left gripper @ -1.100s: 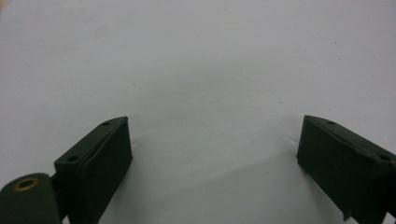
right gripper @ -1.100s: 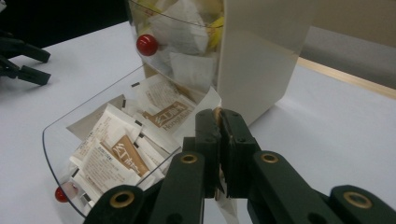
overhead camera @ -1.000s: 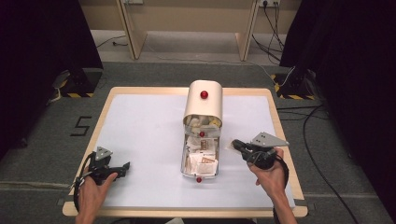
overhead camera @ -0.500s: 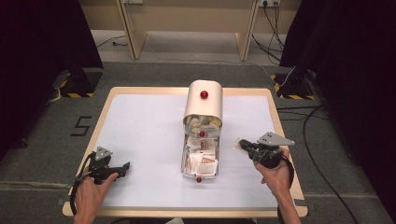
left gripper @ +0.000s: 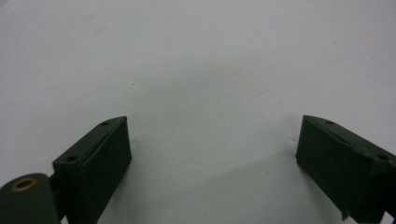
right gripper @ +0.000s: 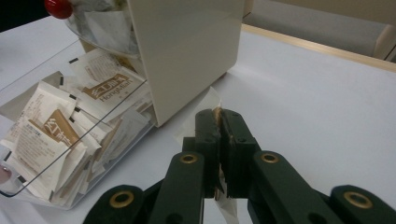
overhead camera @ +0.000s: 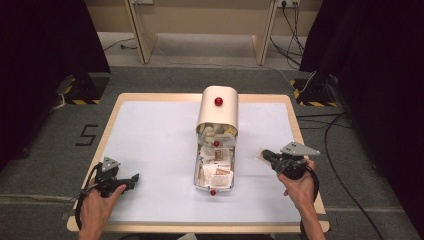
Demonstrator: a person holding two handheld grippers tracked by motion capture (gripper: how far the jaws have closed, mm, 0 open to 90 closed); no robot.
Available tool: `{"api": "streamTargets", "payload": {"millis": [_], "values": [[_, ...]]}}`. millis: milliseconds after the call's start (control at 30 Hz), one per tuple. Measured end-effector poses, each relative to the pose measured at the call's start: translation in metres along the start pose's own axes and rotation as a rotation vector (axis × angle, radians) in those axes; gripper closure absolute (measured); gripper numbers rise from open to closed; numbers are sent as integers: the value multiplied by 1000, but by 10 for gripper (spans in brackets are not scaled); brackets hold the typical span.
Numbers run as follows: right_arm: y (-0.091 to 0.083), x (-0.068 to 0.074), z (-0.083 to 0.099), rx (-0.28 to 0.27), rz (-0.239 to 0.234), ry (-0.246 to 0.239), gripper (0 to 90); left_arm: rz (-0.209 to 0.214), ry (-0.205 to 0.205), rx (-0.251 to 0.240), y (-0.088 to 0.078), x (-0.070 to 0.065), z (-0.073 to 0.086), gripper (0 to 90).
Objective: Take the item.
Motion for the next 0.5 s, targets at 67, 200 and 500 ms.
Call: {"api": "streamTargets", "payload": {"millis": [67, 200, 500], "values": [[0, -3, 1, 1, 6, 5, 864, 0, 0, -1, 0, 0, 0, 94], [-1, -9, 4, 7, 22, 18, 864, 0, 3, 0, 0, 0, 0, 93], [0, -22, 13, 25, 47, 46, 864, 1, 3, 1, 0, 0, 0, 93]]}}
Point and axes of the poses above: each handheld gripper's, and its own axes: y roughly forward along the jaws, z roughly out of its underside, x roughly to its left, the point moved 2 cm from there along y, roughly forward along the jaws, and after that the axes turned 5 degrees about y, right-handed, at the moved point
